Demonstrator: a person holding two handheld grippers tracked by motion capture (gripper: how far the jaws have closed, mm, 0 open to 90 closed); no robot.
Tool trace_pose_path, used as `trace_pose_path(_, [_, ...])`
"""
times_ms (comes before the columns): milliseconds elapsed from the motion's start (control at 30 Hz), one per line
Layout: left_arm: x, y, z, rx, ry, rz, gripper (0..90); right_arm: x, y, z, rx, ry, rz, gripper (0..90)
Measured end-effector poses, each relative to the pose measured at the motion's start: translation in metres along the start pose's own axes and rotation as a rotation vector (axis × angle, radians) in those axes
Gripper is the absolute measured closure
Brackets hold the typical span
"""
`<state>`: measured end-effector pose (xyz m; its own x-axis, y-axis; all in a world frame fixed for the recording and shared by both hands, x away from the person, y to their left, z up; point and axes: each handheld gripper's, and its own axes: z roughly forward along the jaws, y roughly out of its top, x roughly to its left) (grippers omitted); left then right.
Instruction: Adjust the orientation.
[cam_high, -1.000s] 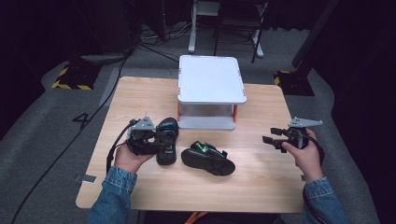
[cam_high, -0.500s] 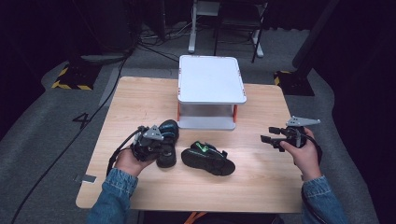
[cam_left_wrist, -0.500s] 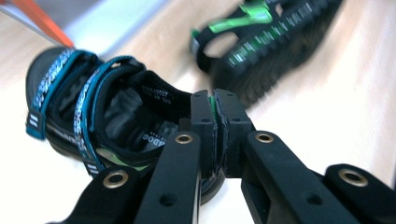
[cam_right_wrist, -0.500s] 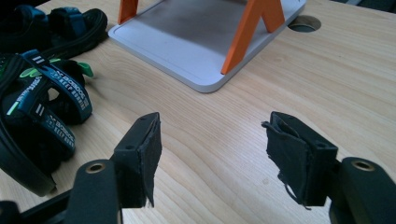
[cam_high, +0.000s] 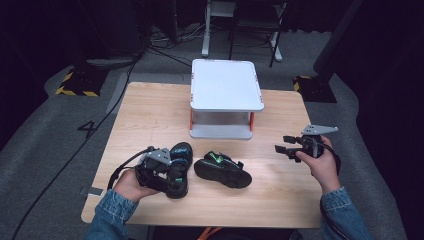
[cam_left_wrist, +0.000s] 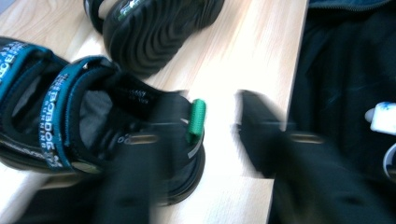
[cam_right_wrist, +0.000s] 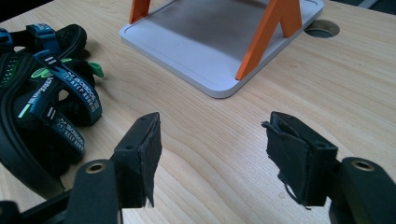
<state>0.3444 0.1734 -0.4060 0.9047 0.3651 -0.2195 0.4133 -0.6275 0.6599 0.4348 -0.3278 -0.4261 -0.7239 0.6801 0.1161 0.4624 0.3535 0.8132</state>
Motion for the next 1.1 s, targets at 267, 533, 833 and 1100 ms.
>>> trace_pose_path(267, [0.017, -0.003, -0.039, -0.286, 0.312, -0.151, 47.5, 0.007, -0.002, -0.001, 0.003, 0.002, -0.006, 36.1])
trace_pose_path(533, [0.033, -0.011, -0.040, -0.294, 0.470, -0.281, 46.7, 0.026, 0.002, 0.005, 0.003, 0.043, -0.036, 36.1])
trace_pose_path(833, [0.039, -0.021, -0.040, -0.270, 0.566, -0.336, 44.8, 0.047, 0.009, 0.013, -0.002, 0.108, -0.064, 36.1])
trace_pose_path(1100, [0.040, -0.038, -0.050, -0.273, 0.637, -0.401, 43.6, 0.076, 0.024, 0.027, 0.001, 0.186, -0.108, 37.4])
